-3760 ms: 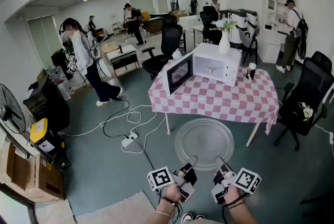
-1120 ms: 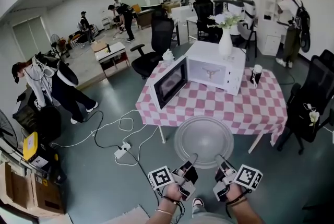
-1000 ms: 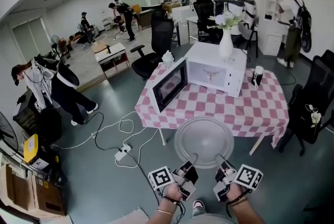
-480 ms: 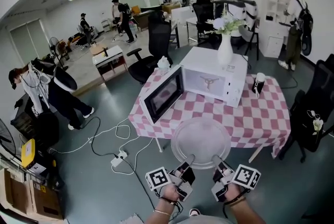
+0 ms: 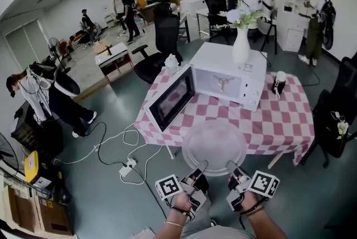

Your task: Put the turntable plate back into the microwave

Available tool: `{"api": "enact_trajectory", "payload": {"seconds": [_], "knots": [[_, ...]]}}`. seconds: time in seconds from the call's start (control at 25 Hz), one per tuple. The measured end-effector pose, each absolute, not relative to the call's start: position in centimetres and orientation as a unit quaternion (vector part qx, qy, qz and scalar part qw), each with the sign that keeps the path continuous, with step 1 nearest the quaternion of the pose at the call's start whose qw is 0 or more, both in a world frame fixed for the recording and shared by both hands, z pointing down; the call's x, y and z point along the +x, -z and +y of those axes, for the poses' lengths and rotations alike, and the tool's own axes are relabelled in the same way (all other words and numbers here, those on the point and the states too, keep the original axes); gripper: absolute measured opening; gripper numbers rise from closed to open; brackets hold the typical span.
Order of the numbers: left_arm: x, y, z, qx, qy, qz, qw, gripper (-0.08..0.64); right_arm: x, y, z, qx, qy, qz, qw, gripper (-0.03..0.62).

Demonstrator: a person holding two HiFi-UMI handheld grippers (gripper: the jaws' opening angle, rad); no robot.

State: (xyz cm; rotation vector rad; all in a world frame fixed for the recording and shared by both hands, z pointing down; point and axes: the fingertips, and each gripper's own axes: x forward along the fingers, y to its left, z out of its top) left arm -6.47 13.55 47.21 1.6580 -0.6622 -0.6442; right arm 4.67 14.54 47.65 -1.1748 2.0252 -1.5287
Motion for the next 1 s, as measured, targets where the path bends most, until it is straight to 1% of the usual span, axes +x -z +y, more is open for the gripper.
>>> {"api": "enact_trajectory", "payload": {"seconds": [0.2,0.72,0.88,1.0], "knots": [[-6.2,-47.8,9.7,0.711,0.268,-0.276,0.589,0.069,4.8,-48.0,10.7,-0.417,0.528,0.716,0.184,0.089],[-6.0,-47.8,-3.7,0.710,0.255,-0.248,0.607,0.067,4.8,-47.8,-2.1,-0.441,0.523,0.704,0.187,0.089],[-6.3,-48.1,-7.3,0.718,0.244,-0.246,0.604,0.067,4.3,-47.8,-5.7,-0.441,0.519,0.707,0.193,0.089],[-6.4,-48.3,-9.5,0.710,0.237,-0.242,0.617,0.067,4.2,-48.0,-7.9,-0.445,0.522,0.701,0.193,0.089]]}}
